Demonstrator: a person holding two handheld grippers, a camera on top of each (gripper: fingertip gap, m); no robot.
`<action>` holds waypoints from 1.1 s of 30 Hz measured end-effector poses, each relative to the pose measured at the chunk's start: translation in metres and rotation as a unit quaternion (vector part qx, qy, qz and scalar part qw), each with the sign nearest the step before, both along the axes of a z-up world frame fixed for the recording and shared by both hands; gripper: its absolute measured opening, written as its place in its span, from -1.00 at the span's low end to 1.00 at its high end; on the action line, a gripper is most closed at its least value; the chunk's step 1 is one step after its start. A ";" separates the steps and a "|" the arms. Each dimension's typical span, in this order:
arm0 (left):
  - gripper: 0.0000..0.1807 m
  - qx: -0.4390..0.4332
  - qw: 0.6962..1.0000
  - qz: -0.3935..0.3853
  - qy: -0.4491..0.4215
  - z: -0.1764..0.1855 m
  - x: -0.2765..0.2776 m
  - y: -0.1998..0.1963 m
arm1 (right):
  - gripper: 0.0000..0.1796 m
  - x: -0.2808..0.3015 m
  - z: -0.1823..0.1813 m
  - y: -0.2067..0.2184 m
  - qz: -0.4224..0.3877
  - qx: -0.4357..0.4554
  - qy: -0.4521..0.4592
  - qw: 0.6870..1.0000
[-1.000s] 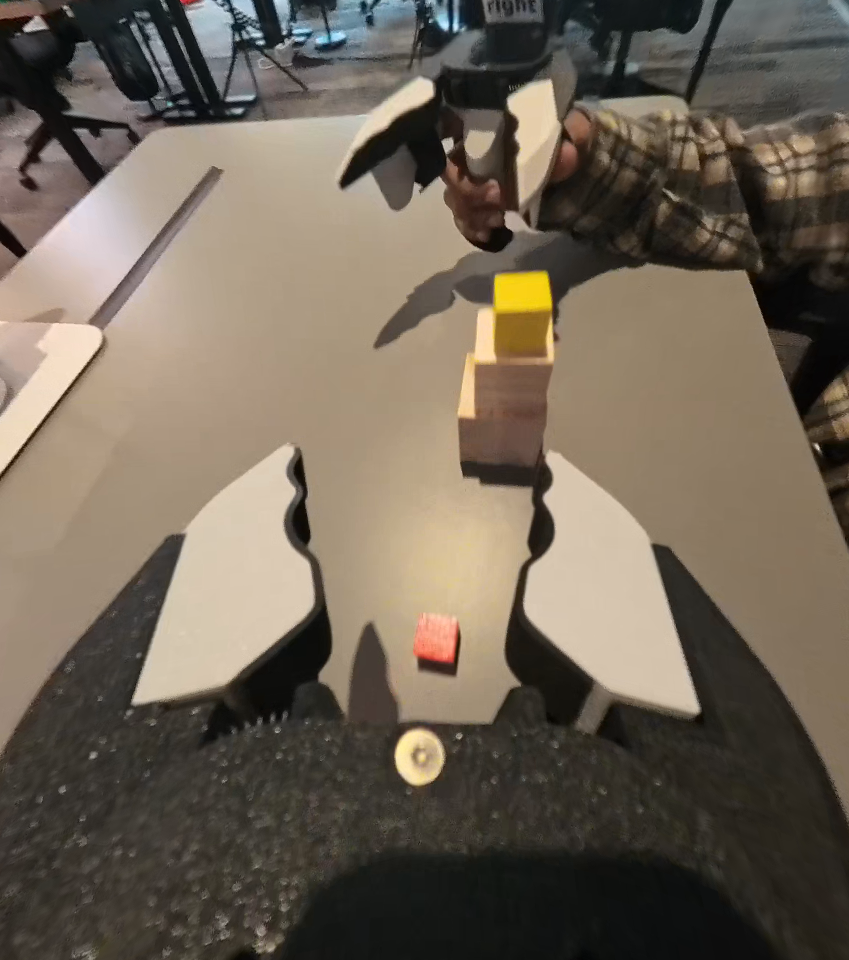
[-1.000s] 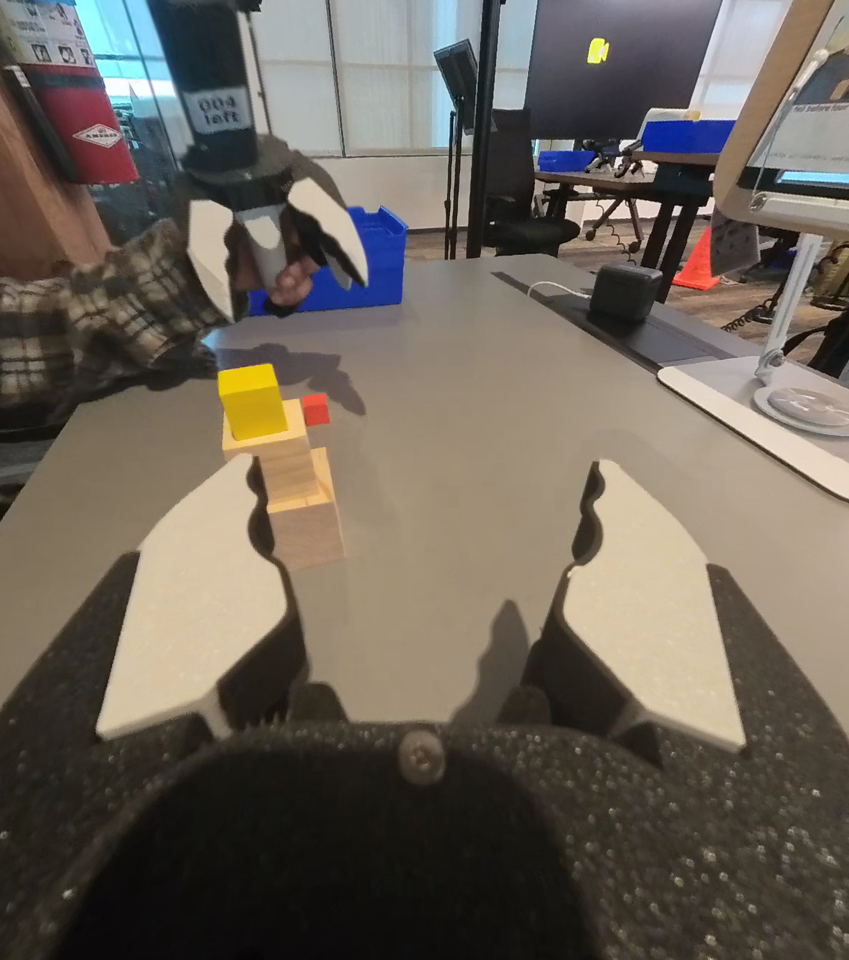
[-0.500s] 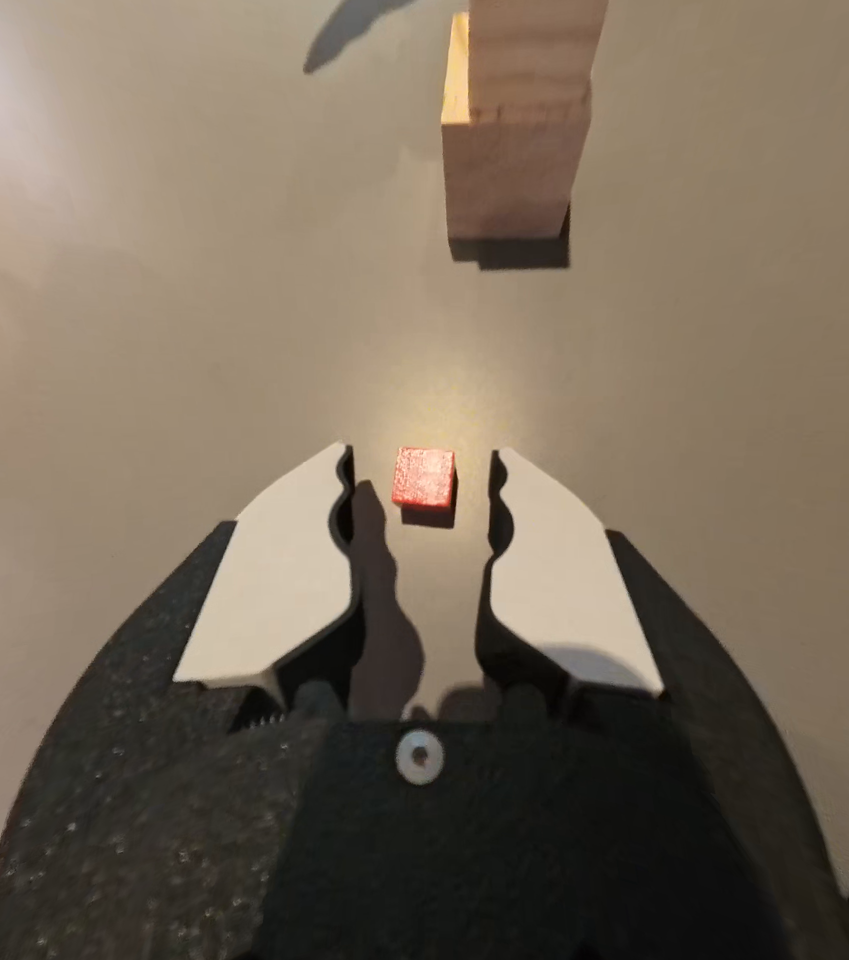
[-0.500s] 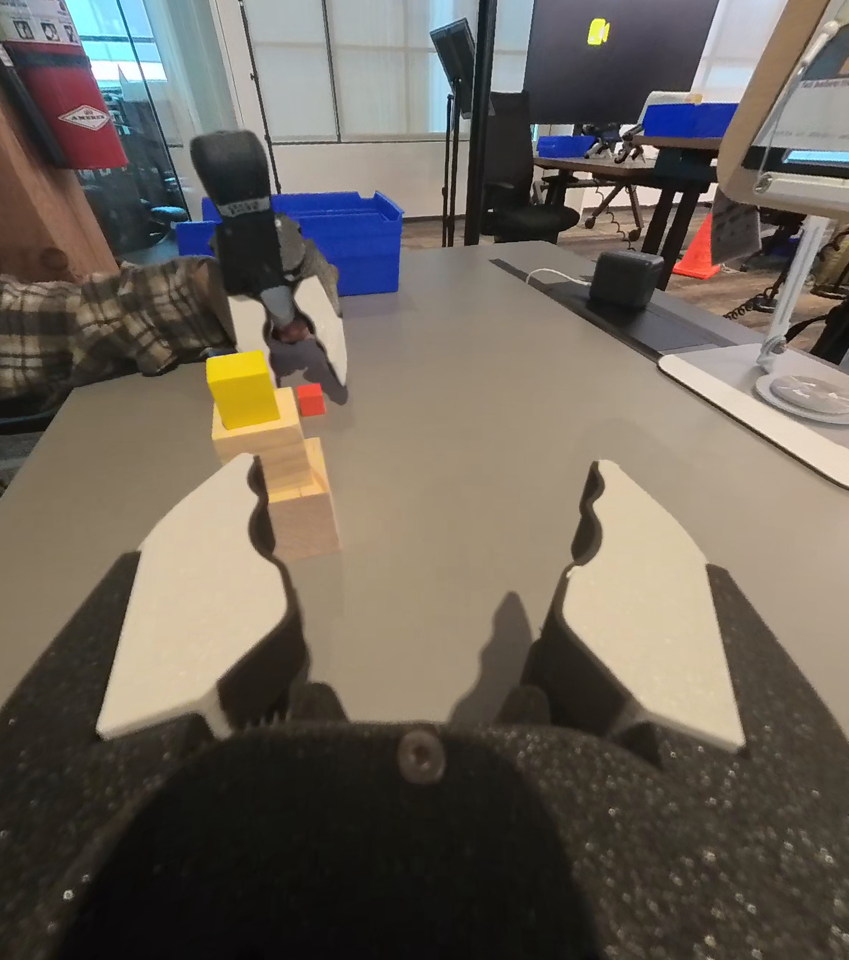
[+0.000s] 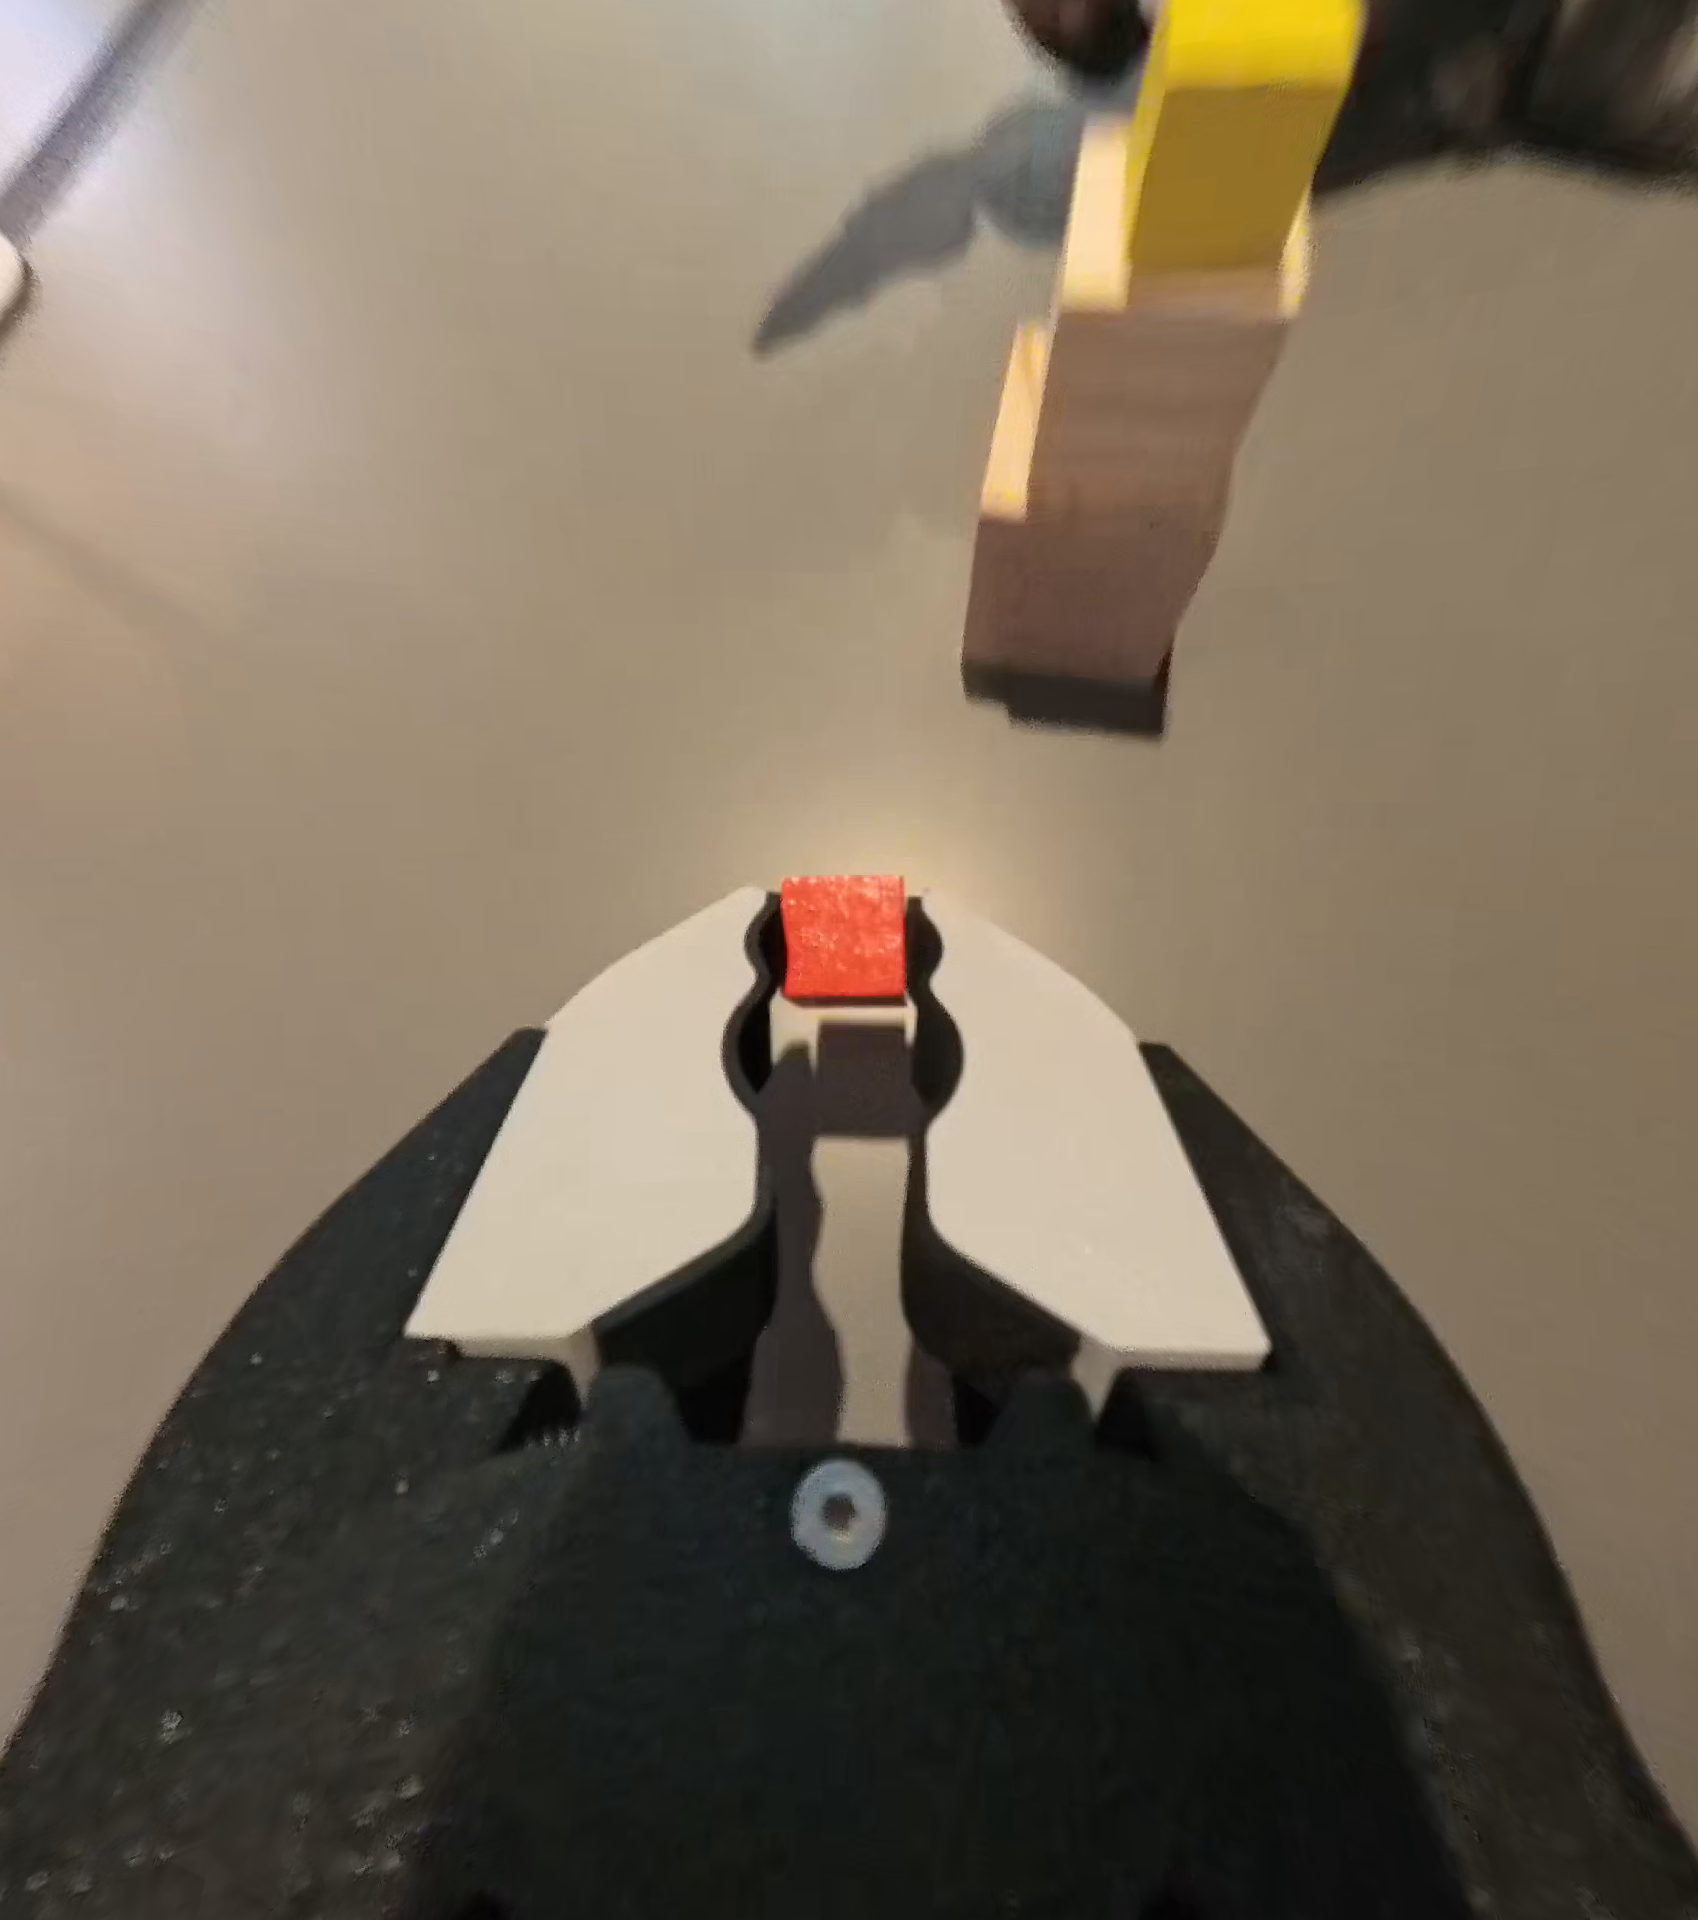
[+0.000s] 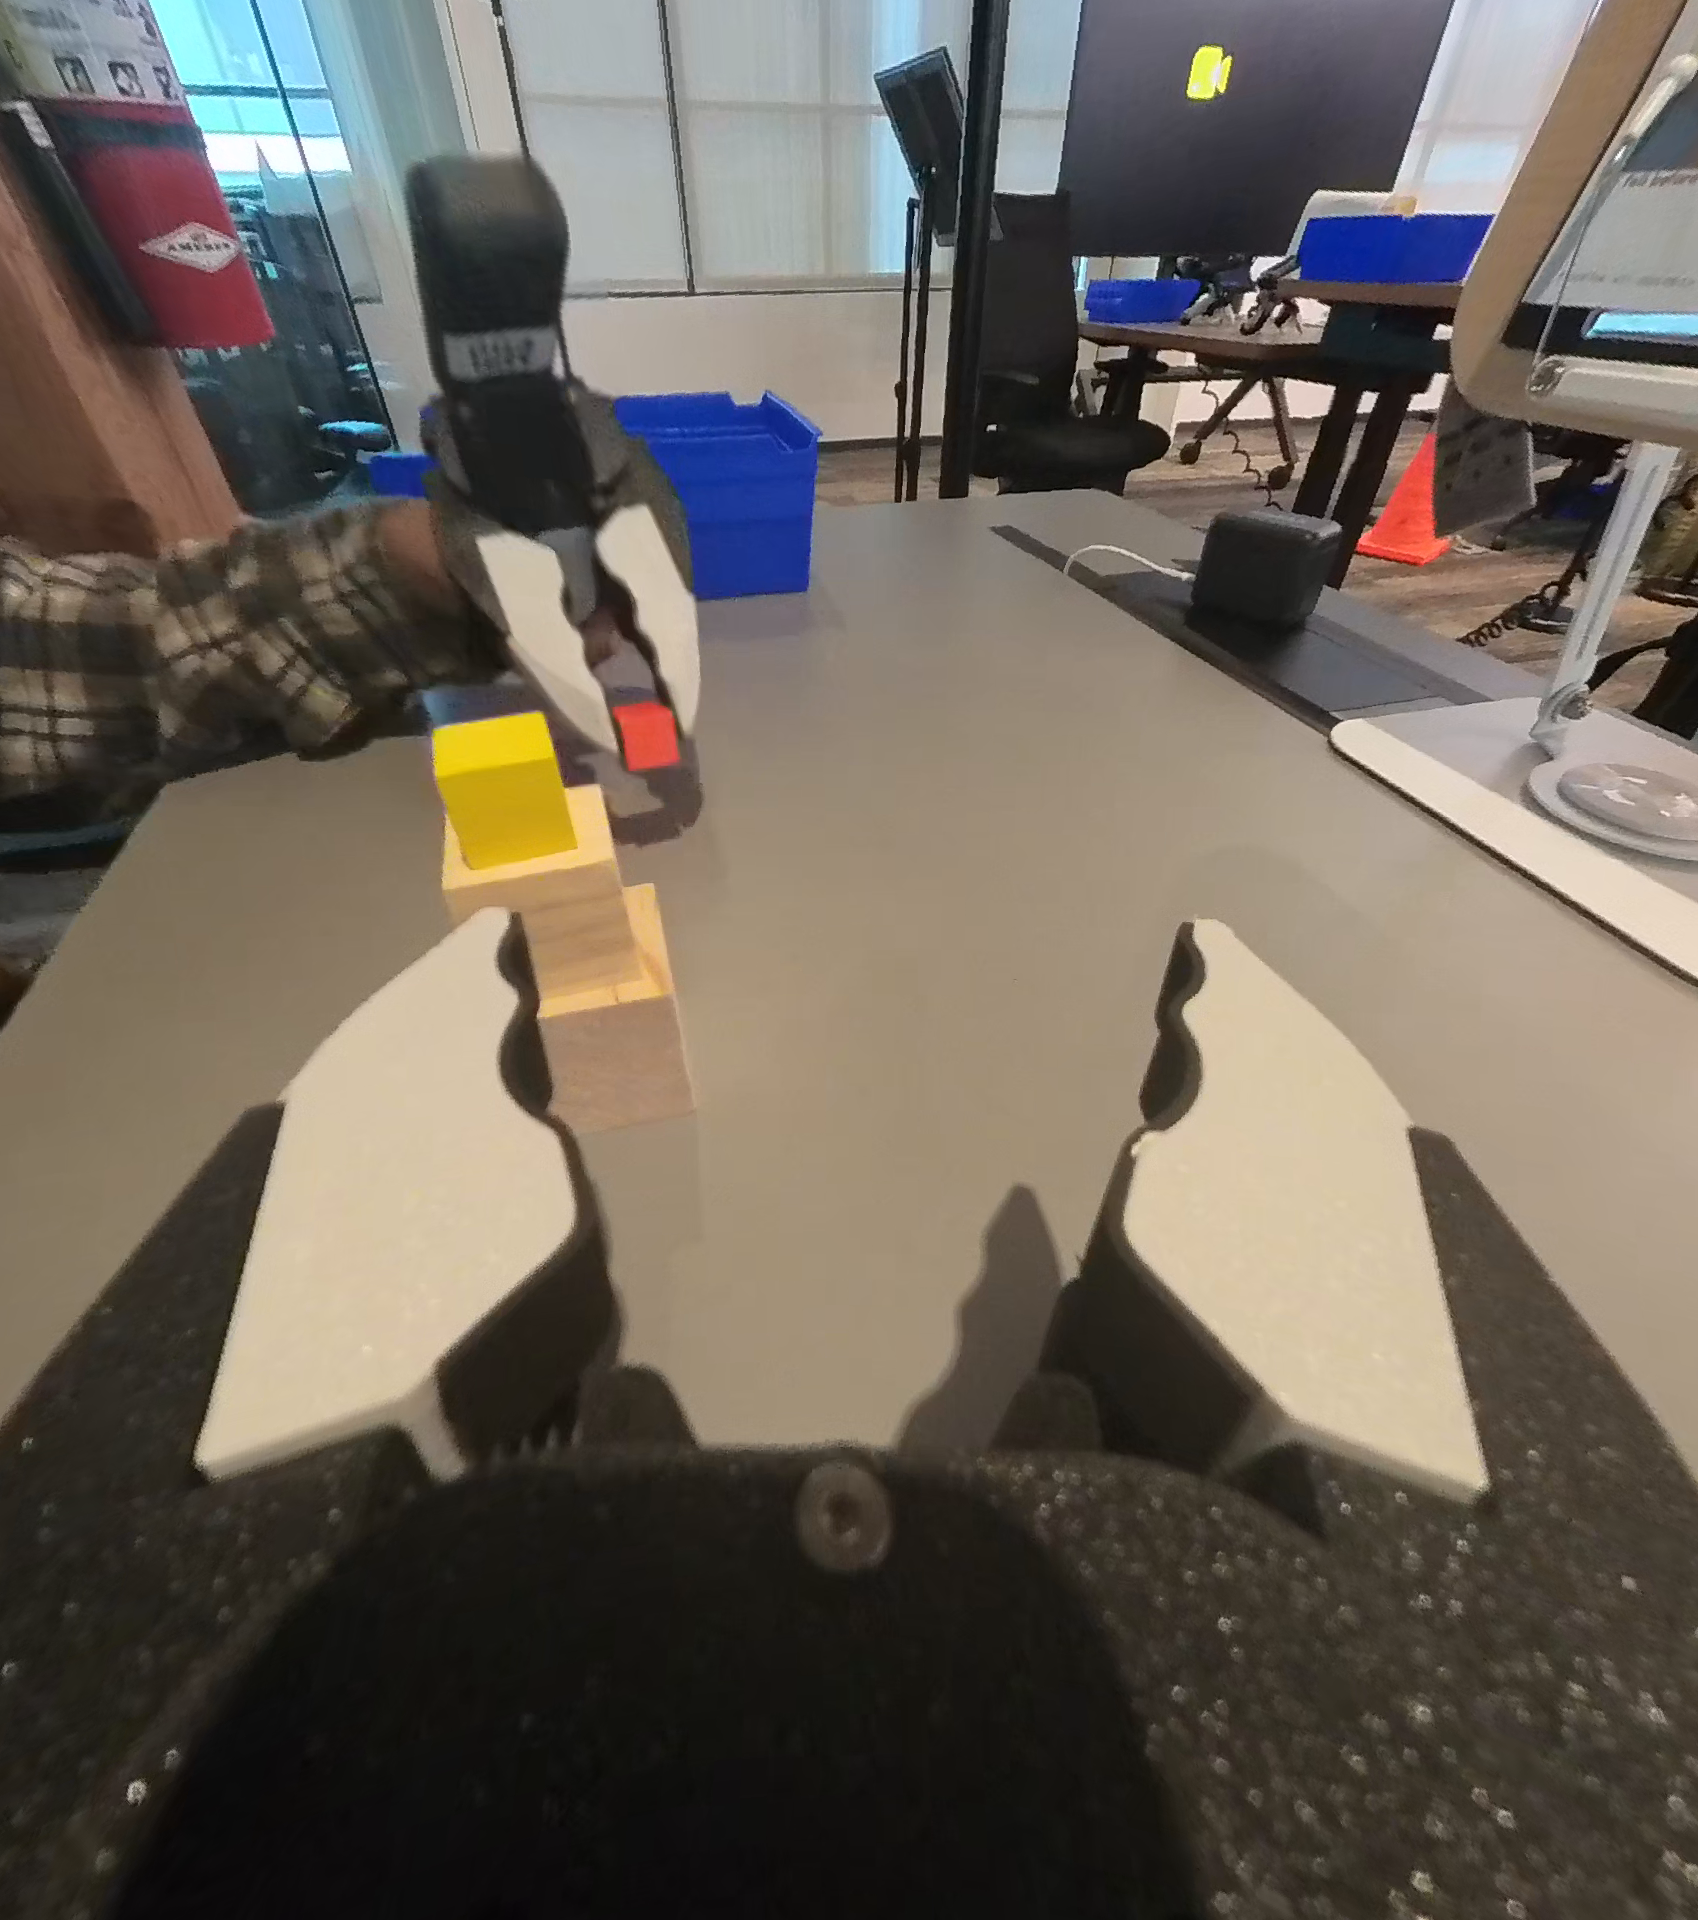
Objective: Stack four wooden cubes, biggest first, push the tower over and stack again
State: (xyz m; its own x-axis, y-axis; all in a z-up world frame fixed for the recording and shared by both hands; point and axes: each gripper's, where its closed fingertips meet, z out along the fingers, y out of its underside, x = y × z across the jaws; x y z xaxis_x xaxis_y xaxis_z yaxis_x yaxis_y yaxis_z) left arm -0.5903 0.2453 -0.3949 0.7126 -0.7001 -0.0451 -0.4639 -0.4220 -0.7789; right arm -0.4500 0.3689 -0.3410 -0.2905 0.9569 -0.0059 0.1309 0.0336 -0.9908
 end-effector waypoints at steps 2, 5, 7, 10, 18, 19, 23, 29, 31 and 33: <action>-0.75 0.015 0.999 0.022 -0.021 0.034 0.014 0.008 | 0.25 0.001 0.001 0.001 -0.001 -0.001 0.002 1.000; -0.75 0.011 0.999 0.024 -0.038 0.075 0.051 0.015 | 0.25 0.001 0.001 0.001 -0.003 -0.002 0.003 1.000; -0.75 0.012 0.999 0.017 -0.031 0.089 0.075 0.019 | 0.25 0.000 -0.001 0.001 -0.002 -0.004 -0.002 1.000; -0.75 0.002 1.000 0.009 -0.013 0.090 0.099 0.025 | 0.25 0.000 -0.003 0.002 -0.003 -0.005 -0.004 1.000; -0.75 -0.031 0.999 0.001 -0.038 0.081 0.119 0.035 | 0.24 0.002 0.005 0.001 -0.003 -0.003 0.007 1.000; -0.75 -0.032 0.999 -0.001 -0.035 0.081 0.120 0.036 | 0.24 0.002 0.006 0.000 -0.002 -0.002 0.007 1.000; -0.75 -0.043 0.999 -0.013 0.005 0.075 0.119 0.036 | 0.24 0.002 0.007 0.000 0.000 -0.001 0.009 1.000; -0.75 -0.048 0.998 -0.031 0.036 0.072 0.121 0.036 | 0.24 0.004 0.010 0.001 -0.002 -0.001 0.014 1.000; -0.75 -0.048 0.997 -0.035 0.039 0.071 0.121 0.036 | 0.24 0.004 0.010 0.001 -0.002 -0.002 0.014 1.000; -0.75 -0.049 0.997 -0.036 0.042 0.069 0.121 0.036 | 0.24 0.004 0.010 0.001 -0.002 -0.001 0.014 1.000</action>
